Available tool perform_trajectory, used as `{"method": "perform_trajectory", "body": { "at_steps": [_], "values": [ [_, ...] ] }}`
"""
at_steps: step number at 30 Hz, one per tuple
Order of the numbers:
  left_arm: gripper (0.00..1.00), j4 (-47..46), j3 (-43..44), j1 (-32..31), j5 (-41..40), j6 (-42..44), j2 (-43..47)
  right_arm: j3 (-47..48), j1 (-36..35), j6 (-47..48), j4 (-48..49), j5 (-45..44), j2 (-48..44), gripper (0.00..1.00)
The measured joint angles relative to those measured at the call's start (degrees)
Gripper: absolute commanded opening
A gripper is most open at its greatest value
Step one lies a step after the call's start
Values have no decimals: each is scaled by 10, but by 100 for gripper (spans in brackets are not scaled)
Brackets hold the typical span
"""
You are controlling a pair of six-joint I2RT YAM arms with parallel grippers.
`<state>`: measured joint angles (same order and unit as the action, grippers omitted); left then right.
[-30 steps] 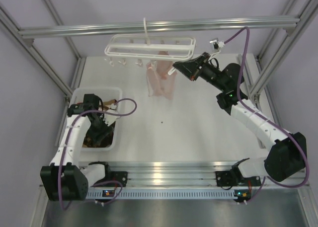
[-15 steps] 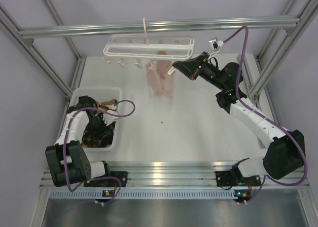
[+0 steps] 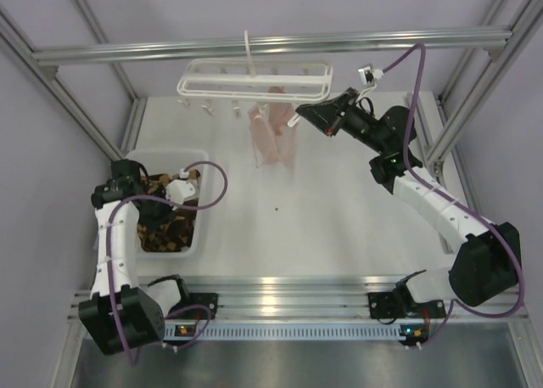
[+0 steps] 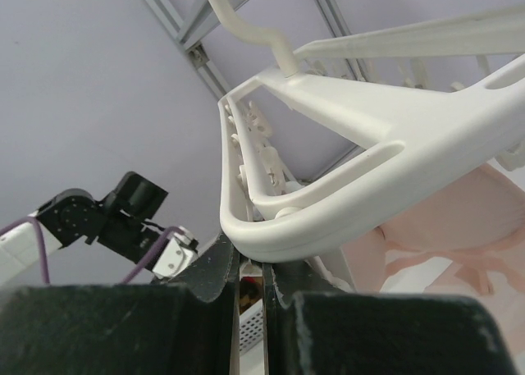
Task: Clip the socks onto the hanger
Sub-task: Pick up the sock from the bin, then place the sock in the bin.
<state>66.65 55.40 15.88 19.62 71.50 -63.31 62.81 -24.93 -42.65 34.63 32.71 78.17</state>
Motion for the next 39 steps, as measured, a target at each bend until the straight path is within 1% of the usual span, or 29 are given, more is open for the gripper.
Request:
{"method": "perform_trajectory", "body": {
  "at_steps": [2,5,9,11,15,20,25,29,31,37,38,39],
  "values": [
    [0,29,30,0,14,-9,22,0,0,0,0,0,0,0],
    [0,59,67,2,32,-28,29,0,0,0,0,0,0,0],
    [0,78,111,2,56,-76,21,0,0,0,0,0,0,0],
    [0,78,132,2,69,-116,12,0,0,-1,0,0,0,0],
    [0,55,141,2,90,-211,7,0,0,-2,0,0,0,0],
    [0,-30,145,3,73,-344,13,0,0,-1,0,0,0,0],
    [0,-137,163,3,-19,-473,25,0,0,-2,0,0,0,0],
    [0,-206,164,3,-119,-570,26,0,1,-6,2,0,4,0],
    [0,-239,164,3,-172,-629,17,0,1,-7,5,0,8,0],
    [0,-309,164,3,-271,-753,-44,0,3,-10,7,0,14,0],
    [5,-317,164,3,-279,-764,-56,2,3,-10,7,0,15,0],
    [26,-326,164,3,-285,-774,-68,3,3,-10,7,1,15,0]
  ]
}}
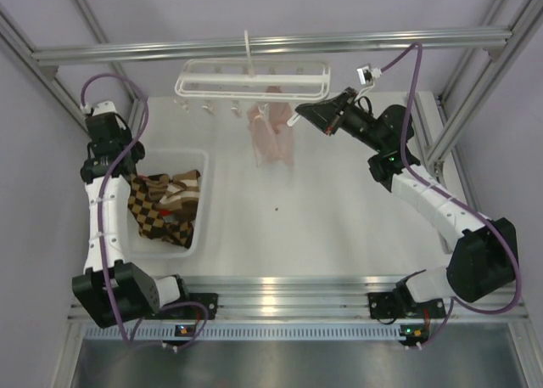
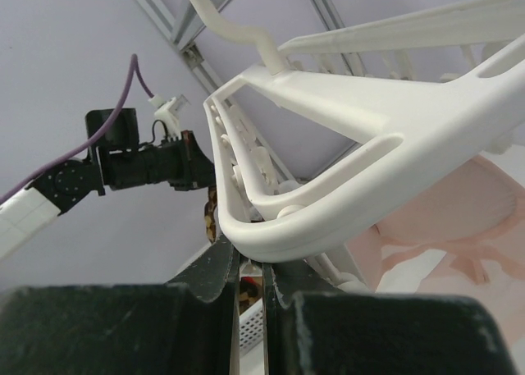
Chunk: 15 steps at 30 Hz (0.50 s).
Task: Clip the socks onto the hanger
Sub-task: Place the sock in the bin.
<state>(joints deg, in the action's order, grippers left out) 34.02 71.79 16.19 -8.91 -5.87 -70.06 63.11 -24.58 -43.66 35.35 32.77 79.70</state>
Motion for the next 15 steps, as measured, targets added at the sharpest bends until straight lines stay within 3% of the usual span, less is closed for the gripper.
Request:
{"method": "perform_trajectory", "body": {
  "at_steps": [2,3,7,11,15],
  "values": [
    [44,-15,0,0,-6,-6,-21,0,0,0,0,1,0,0],
    [57,-21,0,0,-6,-3,-30,0,0,0,0,2,0,0],
    [71,-13,6,1,26,78,-49,0,0,1,0,3,0,0],
    [72,87,57,24,157,248,-56,0,1,2,-1,4,0,0],
    [68,250,115,52,253,494,-55,0,1,5,-1,6,0,0]
  ]
}}
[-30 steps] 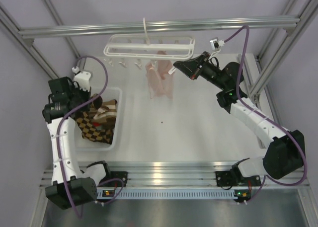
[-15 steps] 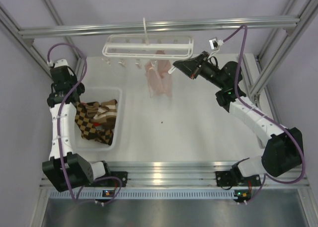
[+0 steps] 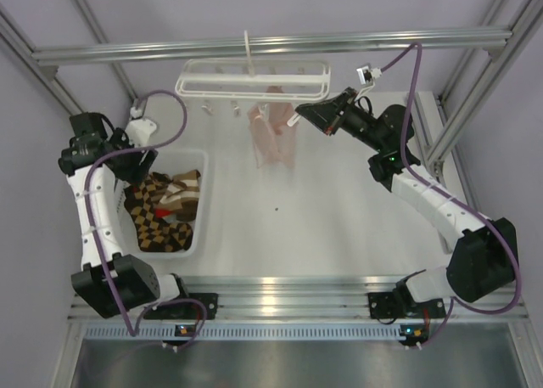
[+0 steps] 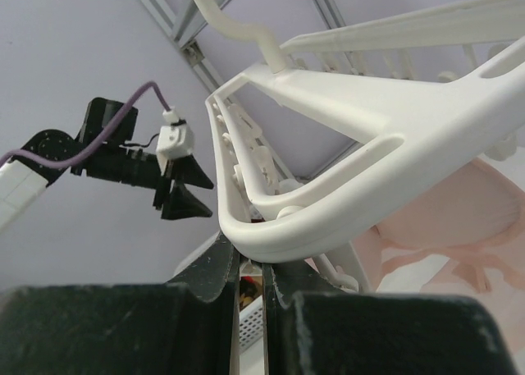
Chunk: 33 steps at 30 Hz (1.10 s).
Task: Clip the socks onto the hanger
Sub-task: Place the sock in the bin, then pick up the sock from the bin.
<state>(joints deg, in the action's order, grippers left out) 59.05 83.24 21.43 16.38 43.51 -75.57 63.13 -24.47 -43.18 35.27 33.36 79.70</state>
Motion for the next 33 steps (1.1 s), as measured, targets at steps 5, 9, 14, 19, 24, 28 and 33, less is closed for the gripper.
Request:
{"method": "perform_trajectory", "body": {
  "at_steps": [5,9,14,19,24,28,33],
  "values": [
    [64,97,-80,11,-4,366,51,0,0,1,0,2,0,0],
    [65,155,-184,22,-47,555,106,0,0,1,0,2,0,0],
    [77,169,-204,23,-59,646,56,3,0,1,-2,5,0,0],
    [79,168,-224,24,-57,676,0,9,2,0,-3,14,1,0],
    [79,164,-251,26,-54,684,-23,15,8,-9,-2,24,11,0],
    [78,159,-275,26,-54,688,-42,16,14,-19,0,29,14,0],
    [67,126,-318,26,-47,690,-50,16,19,-25,2,33,16,0]
  ]
}}
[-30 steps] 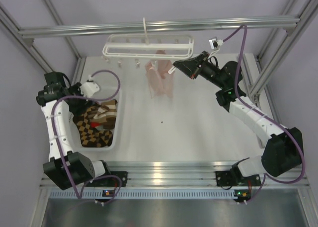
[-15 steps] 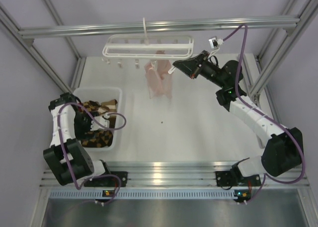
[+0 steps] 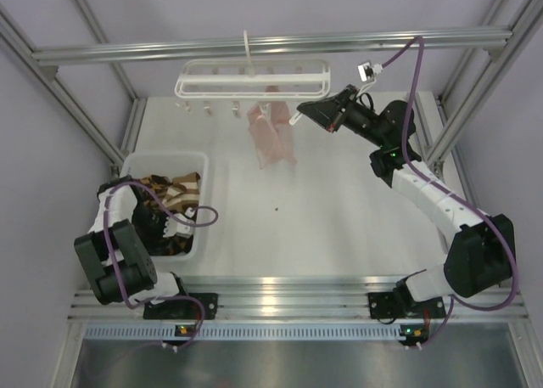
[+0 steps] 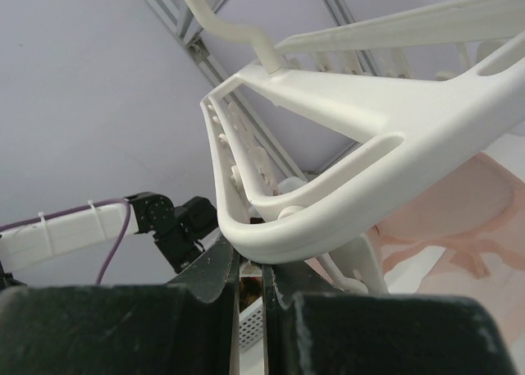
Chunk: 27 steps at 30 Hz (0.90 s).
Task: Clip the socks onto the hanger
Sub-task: Pick up the sock from the bin.
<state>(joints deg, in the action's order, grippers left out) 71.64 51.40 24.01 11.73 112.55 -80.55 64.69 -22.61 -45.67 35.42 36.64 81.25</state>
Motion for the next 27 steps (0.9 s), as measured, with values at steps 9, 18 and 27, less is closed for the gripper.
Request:
{"method": "perform_trajectory", "body": {
  "at_steps": [9,18,27],
  "values": [
    [0,-44,-45,1,35,3,0,0,3,-4,2,2,3,0],
    [0,12,98,1,127,3,50,0,3,1,1,2,3,0],
    [0,10,162,1,240,-91,108,3,3,8,-3,2,3,0]
  ]
}}
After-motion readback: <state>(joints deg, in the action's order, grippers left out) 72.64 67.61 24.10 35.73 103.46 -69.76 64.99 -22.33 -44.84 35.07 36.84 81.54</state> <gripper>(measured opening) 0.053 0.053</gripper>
